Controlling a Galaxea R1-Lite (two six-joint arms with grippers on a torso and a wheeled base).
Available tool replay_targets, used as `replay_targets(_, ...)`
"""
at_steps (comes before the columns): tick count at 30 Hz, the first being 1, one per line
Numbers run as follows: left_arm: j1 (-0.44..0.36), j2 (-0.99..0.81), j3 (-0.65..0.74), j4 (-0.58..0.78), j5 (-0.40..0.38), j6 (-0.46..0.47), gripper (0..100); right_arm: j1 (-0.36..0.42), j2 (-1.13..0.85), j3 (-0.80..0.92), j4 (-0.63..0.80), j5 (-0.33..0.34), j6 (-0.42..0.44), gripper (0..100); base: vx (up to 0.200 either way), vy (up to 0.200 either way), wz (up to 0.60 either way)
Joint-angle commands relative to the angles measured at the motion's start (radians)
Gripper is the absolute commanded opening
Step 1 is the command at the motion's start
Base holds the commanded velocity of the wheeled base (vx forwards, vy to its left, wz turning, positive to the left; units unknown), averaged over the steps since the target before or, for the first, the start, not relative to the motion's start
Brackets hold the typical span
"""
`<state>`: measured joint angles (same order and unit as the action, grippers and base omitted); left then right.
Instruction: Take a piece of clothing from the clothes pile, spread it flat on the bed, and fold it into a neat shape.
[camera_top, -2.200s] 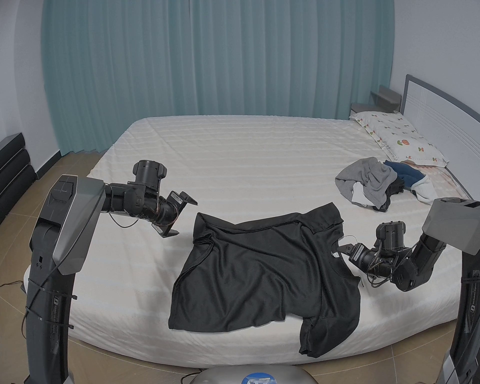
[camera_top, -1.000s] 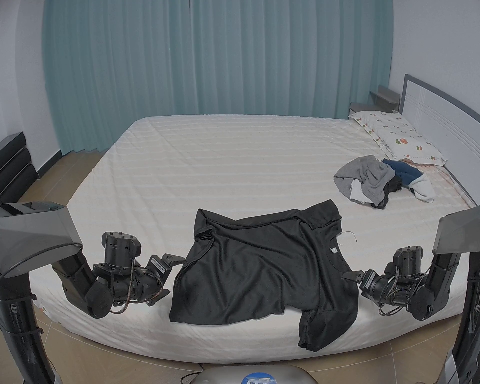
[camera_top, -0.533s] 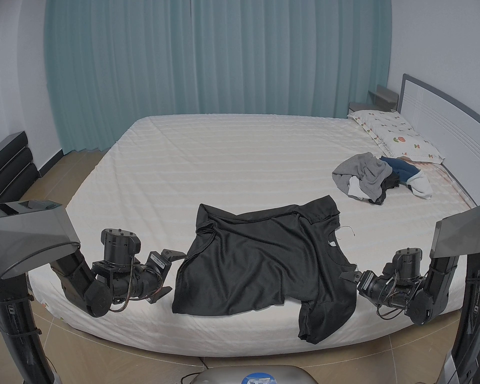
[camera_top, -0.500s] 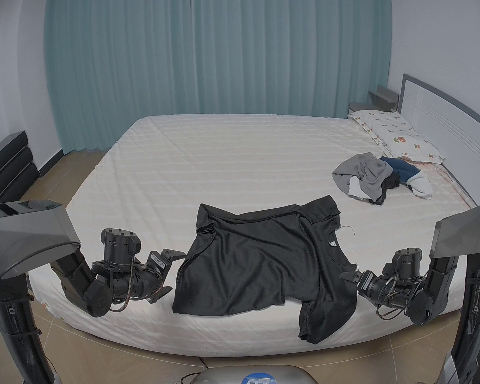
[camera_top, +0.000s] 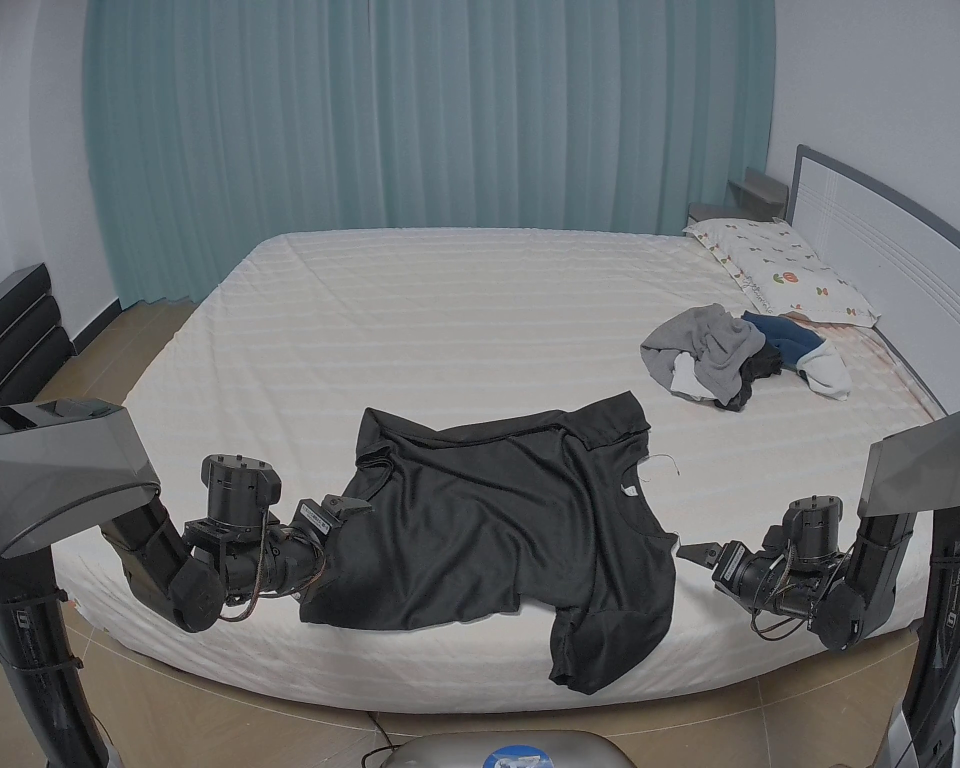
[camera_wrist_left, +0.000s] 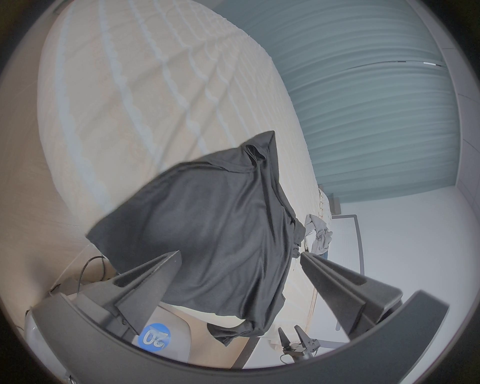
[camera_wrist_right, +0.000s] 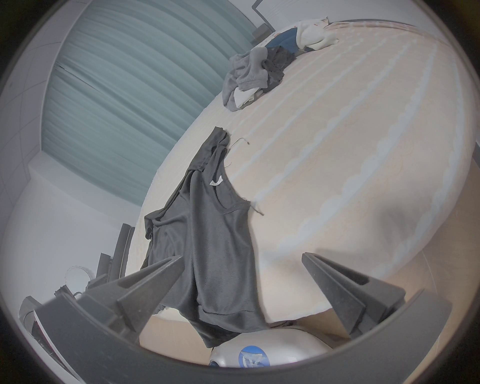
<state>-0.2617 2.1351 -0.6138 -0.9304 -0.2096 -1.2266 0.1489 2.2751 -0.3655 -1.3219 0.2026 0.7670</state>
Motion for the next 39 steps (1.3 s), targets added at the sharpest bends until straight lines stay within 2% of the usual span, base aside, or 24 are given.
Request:
replay_targets(1,0.013,-0.003,-0.003,-0.001,0.007,0.004,100,0.029,0.006,-0.001,0.000,0.000,0.005,100,0.000,0.000,0.00)
replay_targets(4,0.030,-0.006,-0.001,0.002,0.013,0.013,100,0.058,0.015,-0.004,0.000,-0.002,0.011,100,0.000,0.000,0.00)
replay_targets(9,0.087,-0.021,0.020,0.016,0.018,0.162,100,0.149,0.098,-0.047,-0.023,-0.046,0.012,100,0.000,0.000,0.00)
replay_targets(13,0.116,-0.053,0.054,0.018,0.021,0.222,100,0.201,0.139,-0.067,-0.079,-0.077,0.009,100,0.000,0.000,0.00)
replay_targets(16,0.131,-0.078,0.066,0.051,0.021,0.272,100,0.210,0.150,-0.095,-0.077,-0.083,0.005,100,0.000,0.000,0.00)
replay_targets(22,0.130,-0.083,0.066,0.091,0.025,0.291,100,0.212,0.152,-0.184,-0.002,-0.084,-0.014,100,0.000,0.000,0.00)
replay_targets(25,0.131,-0.081,0.085,0.093,0.058,0.291,100,0.204,0.150,-0.257,0.090,-0.086,-0.028,100,0.000,0.000,0.00)
replay_targets(31,0.137,-0.057,0.120,0.082,0.068,0.292,100,0.205,0.165,-0.294,0.116,-0.088,-0.029,100,0.000,0.000,0.00)
replay_targets(32,0.142,-0.052,0.117,0.082,0.070,0.294,100,0.205,0.169,-0.296,0.116,-0.088,-0.028,0,0.000,0.000,0.00)
replay_targets(35,0.148,-0.055,0.120,0.082,0.070,0.292,100,0.205,0.169,-0.288,0.118,-0.097,-0.031,0,0.000,0.000,0.00)
replay_targets(39,0.151,-0.046,0.123,0.082,0.072,0.294,100,0.198,0.161,-0.266,0.135,-0.144,-0.072,0,0.000,0.000,0.00)
